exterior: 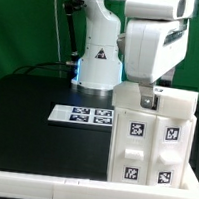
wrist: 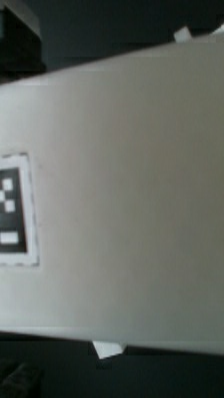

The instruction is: Assemble cabinet

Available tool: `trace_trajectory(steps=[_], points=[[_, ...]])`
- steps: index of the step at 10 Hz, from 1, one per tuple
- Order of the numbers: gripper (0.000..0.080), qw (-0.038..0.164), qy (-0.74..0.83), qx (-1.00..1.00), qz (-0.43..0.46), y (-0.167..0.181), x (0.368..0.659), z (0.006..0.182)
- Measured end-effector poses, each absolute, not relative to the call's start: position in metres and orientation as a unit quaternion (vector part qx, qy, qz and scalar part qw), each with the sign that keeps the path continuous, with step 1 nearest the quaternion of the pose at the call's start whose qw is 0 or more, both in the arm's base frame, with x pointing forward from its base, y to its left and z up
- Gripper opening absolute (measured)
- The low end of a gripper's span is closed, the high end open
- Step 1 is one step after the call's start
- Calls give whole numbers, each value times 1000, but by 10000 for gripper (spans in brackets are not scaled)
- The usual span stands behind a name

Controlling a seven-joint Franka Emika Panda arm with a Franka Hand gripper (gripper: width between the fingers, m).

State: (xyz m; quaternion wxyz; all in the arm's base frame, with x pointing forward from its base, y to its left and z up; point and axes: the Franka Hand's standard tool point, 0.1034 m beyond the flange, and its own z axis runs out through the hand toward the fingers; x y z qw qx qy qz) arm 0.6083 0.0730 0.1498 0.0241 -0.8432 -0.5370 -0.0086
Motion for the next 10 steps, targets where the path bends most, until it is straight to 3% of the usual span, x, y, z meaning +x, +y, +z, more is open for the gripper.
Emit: trace_trajectory(steps=[2,4,10], points=[[568,24,-519,-854,-8,72,608,150],[557,24,-517,-856,-8,72,609,150],[557,32,-239,-970,-11,73,608,150]])
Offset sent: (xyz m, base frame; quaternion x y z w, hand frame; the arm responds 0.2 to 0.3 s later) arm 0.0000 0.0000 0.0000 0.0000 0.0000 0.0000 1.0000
